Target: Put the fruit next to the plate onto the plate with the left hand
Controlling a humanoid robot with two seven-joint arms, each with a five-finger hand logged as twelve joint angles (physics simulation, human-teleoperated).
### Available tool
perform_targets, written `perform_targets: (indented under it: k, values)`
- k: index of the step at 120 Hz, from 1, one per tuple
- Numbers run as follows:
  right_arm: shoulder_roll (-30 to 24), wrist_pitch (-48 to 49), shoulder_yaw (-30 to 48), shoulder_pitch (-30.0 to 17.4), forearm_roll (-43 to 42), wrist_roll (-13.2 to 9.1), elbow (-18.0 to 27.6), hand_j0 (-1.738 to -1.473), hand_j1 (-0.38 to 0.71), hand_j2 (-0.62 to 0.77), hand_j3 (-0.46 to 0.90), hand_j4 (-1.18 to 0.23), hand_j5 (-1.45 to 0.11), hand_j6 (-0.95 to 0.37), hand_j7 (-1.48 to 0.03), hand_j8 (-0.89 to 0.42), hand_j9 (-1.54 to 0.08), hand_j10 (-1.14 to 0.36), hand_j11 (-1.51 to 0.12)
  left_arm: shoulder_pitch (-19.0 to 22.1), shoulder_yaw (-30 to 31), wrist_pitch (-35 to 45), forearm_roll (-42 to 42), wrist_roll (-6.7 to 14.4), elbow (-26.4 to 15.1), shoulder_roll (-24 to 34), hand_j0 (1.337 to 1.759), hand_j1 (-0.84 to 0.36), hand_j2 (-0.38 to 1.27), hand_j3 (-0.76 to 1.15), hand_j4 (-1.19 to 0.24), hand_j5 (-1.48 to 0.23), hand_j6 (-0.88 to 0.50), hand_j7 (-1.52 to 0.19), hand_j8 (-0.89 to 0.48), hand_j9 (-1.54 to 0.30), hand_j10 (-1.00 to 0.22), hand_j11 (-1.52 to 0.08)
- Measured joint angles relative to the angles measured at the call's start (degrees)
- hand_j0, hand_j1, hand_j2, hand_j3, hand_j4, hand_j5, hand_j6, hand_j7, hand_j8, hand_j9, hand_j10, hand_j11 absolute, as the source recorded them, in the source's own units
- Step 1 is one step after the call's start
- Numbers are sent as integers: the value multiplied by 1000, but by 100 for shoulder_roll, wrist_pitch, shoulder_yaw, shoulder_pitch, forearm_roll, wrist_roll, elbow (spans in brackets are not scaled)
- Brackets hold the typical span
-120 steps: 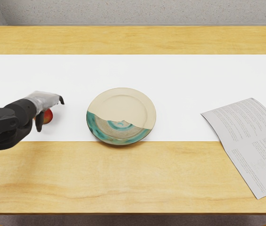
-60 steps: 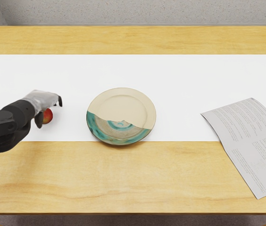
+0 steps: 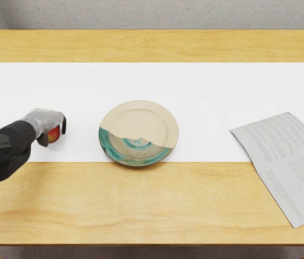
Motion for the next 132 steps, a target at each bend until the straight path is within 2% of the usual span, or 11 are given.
perform_targets:
  k: [3, 13, 25, 36, 56, 69, 82, 91, 115, 132]
  values:
    - [0, 0, 0, 0, 0, 0, 0, -1658, -305, -7, 0, -36, -47, -36, -47, -36, -47, -36, -47, 0, 1, -8, -2, 1, 1, 2, 1653, -271, 87, 0, -612, -812, -438, -813, -412, -815, -603, -813]
    - [0, 0, 0, 0, 0, 0, 0, -1658, -305, -7, 0, -36, -47, -36, -47, -36, -47, -36, -47, 0, 2, -29, -14, 0, 6, 29, 1651, -326, 196, 0, -687, -935, -364, -931, -340, -933, -553, -934]
    - [0, 0, 0, 0, -1, 0, 0, -1658, -305, -7, 0, -36, -47, -36, -47, -36, -47, -36, -47, -4, 3, -49, -25, -2, 24, 16, 1646, -353, 169, 0, -740, -1045, -287, -1024, -269, -1031, -474, -1038]
    - [0, 0, 0, 0, -2, 0, 0, -1658, -305, -7, 0, -36, -47, -36, -47, -36, -47, -36, -47, -78, -2, -57, -26, -1, 75, -26, 1644, -352, 162, 0, -774, -1104, -263, -1081, -245, -1084, -464, -1094]
    - [0, 0, 4, 10, -3, 0, 0, -1658, -305, -7, 0, -36, -47, -36, -47, -36, -47, -36, -47, -567, -21, -65, -90, -4, 160, -247, 1641, -383, 239, 0, -799, -1179, -225, -1141, -180, -1148, -438, -1158]
    - [0, 0, 5, 14, -3, 0, 0, -1658, -305, -7, 0, -36, -47, -36, -47, -36, -47, -36, -47, -899, -35, -69, -136, -7, 214, -750, 1641, -425, 386, 0, -800, -1221, -187, -1181, -140, -1169, -411, -1179]
    - [0, 0, 8, 18, -4, 1, 0, -1658, -305, -7, 0, -36, -47, -36, -47, -36, -47, -36, -47, -1318, -42, -157, -322, -6, 199, -933, 1639, -435, 313, 0, -805, -1237, -166, -1197, -136, -1178, -397, -1192]
    - [0, 0, 7, 20, -4, 0, 0, -1658, -305, -7, 0, -36, -47, -36, -47, -36, -47, -36, -47, -1462, -43, -236, -446, -9, 172, -1363, 1639, -440, 373, 0, -804, -1252, -157, -1206, -126, -1182, -391, -1199]
    - [0, 0, 8, 23, -4, 1, 0, -1658, -305, -7, 0, -36, -47, -36, -47, -36, -47, -36, -47, -1392, -38, -347, -556, -8, 137, -1997, 1640, -426, 355, 0, -800, -1281, -158, -1218, -128, -1186, -395, -1200]
    - [0, 0, 9, 23, -4, 1, 0, -1658, -305, -7, 0, -36, -47, -36, -47, -36, -47, -36, -47, -1375, -22, -352, -572, -8, 160, -2212, 1641, -391, 253, 0, -796, -1296, -174, -1218, -147, -1188, -410, -1199]
